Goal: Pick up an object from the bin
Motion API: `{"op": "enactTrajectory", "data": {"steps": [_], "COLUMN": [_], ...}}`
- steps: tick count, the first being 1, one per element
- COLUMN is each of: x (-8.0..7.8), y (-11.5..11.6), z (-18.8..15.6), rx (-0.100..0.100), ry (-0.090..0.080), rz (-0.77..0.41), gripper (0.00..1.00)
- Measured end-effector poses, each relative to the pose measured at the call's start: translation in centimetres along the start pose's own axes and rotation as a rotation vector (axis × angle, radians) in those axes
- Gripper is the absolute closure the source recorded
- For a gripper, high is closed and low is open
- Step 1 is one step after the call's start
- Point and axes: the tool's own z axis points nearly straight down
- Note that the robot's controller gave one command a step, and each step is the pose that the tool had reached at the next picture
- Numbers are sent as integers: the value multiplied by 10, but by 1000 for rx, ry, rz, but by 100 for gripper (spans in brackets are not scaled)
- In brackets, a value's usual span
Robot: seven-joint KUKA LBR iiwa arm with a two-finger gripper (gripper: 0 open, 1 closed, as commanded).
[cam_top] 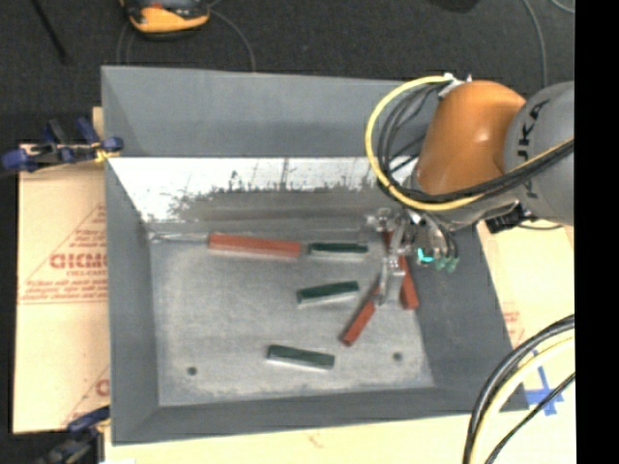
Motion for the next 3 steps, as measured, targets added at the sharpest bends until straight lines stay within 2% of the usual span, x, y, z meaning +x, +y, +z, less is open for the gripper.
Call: {"op": "enactTrajectory", "data": {"steps": [1,2,3], "x": [-20,46,46], "y": [2,21,21], "z": [41,99,99], "rx": [1,-2,-2], "ry": [-10,4,4], "rz": [-33,268,267], "gripper": [0,100,100]}}
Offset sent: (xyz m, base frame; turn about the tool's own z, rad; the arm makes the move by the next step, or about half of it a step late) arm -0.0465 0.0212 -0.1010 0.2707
